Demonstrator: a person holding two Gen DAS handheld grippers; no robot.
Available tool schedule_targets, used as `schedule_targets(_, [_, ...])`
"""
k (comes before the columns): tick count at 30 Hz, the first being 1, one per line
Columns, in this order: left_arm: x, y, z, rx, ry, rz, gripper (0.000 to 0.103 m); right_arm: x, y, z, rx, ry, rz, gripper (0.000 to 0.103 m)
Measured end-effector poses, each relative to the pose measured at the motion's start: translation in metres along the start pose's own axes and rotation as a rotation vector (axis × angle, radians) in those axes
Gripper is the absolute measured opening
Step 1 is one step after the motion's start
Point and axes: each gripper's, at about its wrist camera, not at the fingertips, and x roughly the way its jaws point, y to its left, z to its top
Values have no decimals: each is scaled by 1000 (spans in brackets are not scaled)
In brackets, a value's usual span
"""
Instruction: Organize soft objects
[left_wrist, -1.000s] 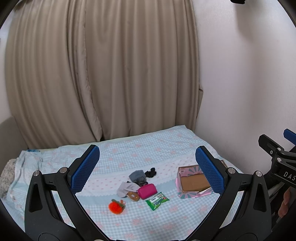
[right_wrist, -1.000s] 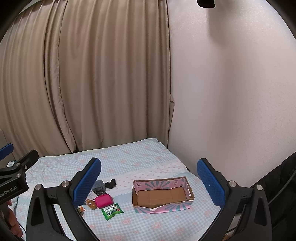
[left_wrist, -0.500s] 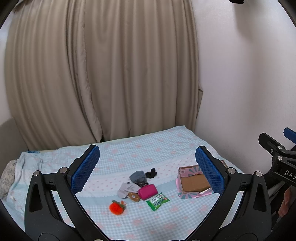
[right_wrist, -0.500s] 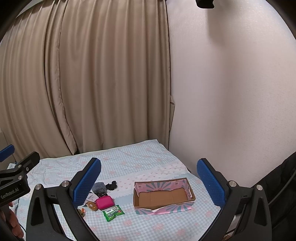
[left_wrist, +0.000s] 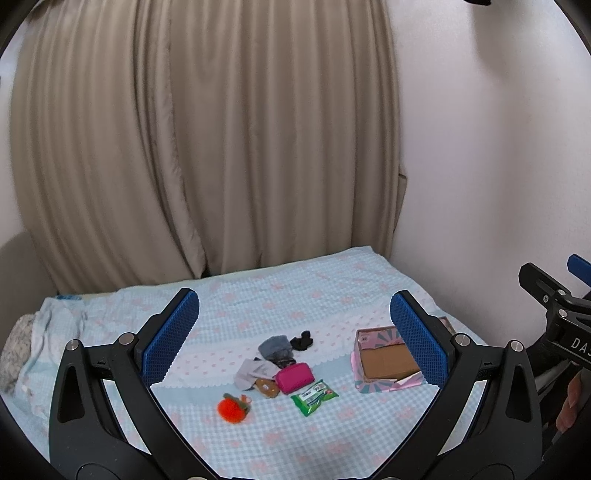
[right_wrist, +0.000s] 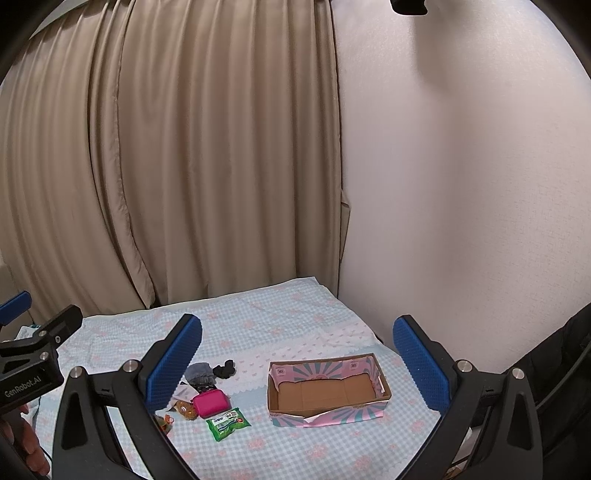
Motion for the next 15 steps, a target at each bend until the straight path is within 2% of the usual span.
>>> schedule_targets(4, [0,10,-8,-26,8,43,103,7,2,1,-13,27,36,103])
schedule_targets(7, [11,26,-27,-44,29,78,103,16,10,-7,-50,30,60,103])
schedule_targets(10, [30,52,-55,-68,70,89,103,36,25,-26,-57,73,84,103])
schedule_targets(15, [76,94,-102,-46,163,89,103,73,62,-66,-39,170,96,103])
